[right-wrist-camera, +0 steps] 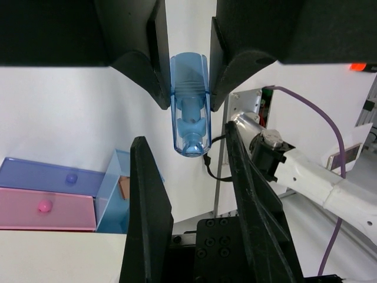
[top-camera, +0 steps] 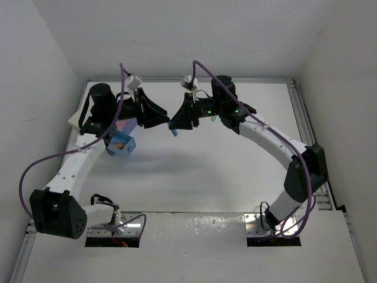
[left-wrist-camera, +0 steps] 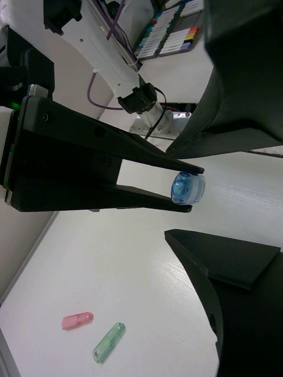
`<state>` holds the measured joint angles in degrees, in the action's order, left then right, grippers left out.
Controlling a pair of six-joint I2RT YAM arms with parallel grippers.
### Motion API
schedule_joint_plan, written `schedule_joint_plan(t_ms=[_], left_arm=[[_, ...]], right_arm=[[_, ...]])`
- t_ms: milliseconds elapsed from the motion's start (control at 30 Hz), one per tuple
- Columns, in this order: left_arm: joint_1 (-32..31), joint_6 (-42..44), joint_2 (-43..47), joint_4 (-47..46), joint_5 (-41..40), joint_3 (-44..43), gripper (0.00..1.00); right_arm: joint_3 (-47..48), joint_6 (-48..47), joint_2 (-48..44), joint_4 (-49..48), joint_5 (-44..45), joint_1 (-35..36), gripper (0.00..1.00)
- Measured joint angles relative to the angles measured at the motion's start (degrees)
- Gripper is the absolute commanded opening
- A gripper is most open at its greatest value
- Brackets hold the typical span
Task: Sort the stationery into containers
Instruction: Place the stationery in the drawer.
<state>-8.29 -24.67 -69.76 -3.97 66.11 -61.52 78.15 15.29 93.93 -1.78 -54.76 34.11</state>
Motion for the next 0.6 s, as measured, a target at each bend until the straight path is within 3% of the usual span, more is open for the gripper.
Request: schedule_joint_plan(t_ms=[267,433,500,533,600], left_arm=[[-1.49,0.61,0.02,0.85,-1.31,0.02,0.40],[-1.31,1.49,0.07,1.95,-1.31,-0.02,0.20],[-0.48,1.55,0.04,2.36,-1.14,-0.02,0.13],[-0.07,1.53,0.04,2.60,-0.81,-0.04,0.11],[1.05,2.03,0.02,3.80,-0.39,-0.35,0.08]], right_arm=[[0.87,1.11,0.13,-0.74,-0.33,0.55,0.00],[1.29,1.44,1.33,-0.81,-0.15,0.55,0.03],[1.29,1.42,1.40,-0.76,-0.17,0.59,0.21],[1.29,1.40,1.40,-0.79,-0.11,0.61,0.39],[1.29,1.49,1.40,-0.68,0.00,0.63,0.52]])
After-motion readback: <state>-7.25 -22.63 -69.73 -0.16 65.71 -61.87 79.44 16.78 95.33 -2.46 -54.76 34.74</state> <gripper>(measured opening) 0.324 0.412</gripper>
